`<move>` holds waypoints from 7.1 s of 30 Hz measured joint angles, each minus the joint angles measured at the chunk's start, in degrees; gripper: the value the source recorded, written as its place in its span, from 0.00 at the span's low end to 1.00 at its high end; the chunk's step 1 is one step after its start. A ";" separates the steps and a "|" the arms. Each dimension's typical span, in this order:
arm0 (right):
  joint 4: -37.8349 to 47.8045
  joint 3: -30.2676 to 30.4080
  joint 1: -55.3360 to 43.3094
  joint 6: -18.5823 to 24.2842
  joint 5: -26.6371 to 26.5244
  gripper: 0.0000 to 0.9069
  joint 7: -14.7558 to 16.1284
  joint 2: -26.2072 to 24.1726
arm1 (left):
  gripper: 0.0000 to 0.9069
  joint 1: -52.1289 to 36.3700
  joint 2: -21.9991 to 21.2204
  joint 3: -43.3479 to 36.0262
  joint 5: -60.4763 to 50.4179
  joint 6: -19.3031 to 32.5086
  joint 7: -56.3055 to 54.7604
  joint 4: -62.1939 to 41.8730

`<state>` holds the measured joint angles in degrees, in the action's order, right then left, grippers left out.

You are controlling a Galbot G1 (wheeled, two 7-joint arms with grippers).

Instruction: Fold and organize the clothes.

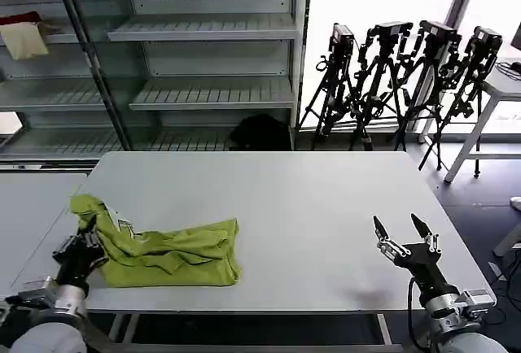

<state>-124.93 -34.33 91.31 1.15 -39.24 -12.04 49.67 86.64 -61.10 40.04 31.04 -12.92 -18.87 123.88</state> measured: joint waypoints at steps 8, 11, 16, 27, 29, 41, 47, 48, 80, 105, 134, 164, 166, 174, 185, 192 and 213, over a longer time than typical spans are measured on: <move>0.29 0.68 -0.63 -0.27 0.13 1.00 -0.01 0.24 | 0.01 -1.86 -2.27 -10.47 -6.94 1.59 3.03 0.48; 0.48 1.02 -0.73 -0.27 0.28 1.00 0.03 0.18 | 0.01 -2.57 -3.06 -14.34 -9.43 2.29 3.84 0.45; 0.49 1.44 -1.06 -0.27 0.32 1.00 0.07 0.21 | 0.03 -3.97 -4.28 -20.38 -13.08 2.47 4.51 -0.48; 0.84 1.95 -1.31 -0.27 0.52 1.00 0.20 0.33 | 0.16 -7.40 -5.86 -28.68 -16.82 0.85 4.97 -2.80; 0.85 1.97 -1.29 -0.27 0.59 1.00 0.20 0.33 | 0.16 -8.26 -6.05 -29.19 -17.07 0.66 5.07 -3.57; 0.91 2.27 -1.25 -0.17 0.87 1.00 0.32 0.51 | 0.26 -10.43 -5.00 -29.50 -17.44 0.87 6.59 -6.02; 0.93 2.45 -1.46 -0.11 1.11 1.00 0.26 0.70 | 1.00 -9.49 -4.04 -28.44 -17.50 1.36 6.78 -5.77; 0.93 2.47 -1.52 -0.11 1.13 1.00 0.24 0.70 | 1.00 -9.34 -3.90 -28.25 -17.51 1.35 6.87 -5.68; 1.12 2.45 -0.98 0.21 1.55 1.00 0.06 0.76 | 1.00 -6.61 -1.43 -23.16 -14.11 -3.63 2.99 1.98; 0.70 2.55 -0.54 0.32 2.88 1.00 0.22 0.94 | 1.00 -2.97 -1.86 -9.67 6.90 -12.17 1.81 -2.78; 0.72 2.47 -0.75 0.74 3.35 0.96 0.20 1.18 | 0.00 -3.40 -3.48 -9.67 11.51 -9.47 10.59 -9.07; 0.91 4.56 -3.38 0.33 3.74 0.96 0.07 1.43 | 0.00 -4.55 19.56 14.11 6.53 -1.59 23.69 -12.44; 0.90 4.82 -3.61 0.18 3.82 0.96 0.06 1.62 | 0.00 -4.69 20.00 13.47 3.79 -0.25 26.02 -12.71; 0.89 5.54 -3.99 -0.32 4.25 0.96 -0.07 1.74 | 0.00 -8.97 15.65 -1.54 -11.23 6.71 32.65 -17.66; 1.25 6.87 -4.82 -0.48 4.81 0.96 -0.11 2.20 | 0.02 -17.63 12.12 -21.02 -16.81 4.63 31.88 -18.72; 1.07 8.16 -5.74 -1.11 5.58 0.96 -0.26 2.92 | 0.03 -24.58 10.93 -28.67 -12.91 -1.69 24.72 -18.01; 2.36 12.17 -10.79 -4.42 5.73 1.00 -0.48 4.89 | 1.00 -43.51 5.21 -42.02 -8.54 -13.49 -0.12 -15.27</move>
<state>-122.56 -22.16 80.52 -3.26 -33.51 -12.51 54.56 43.13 -55.89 -1.98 22.51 -26.41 -19.00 108.61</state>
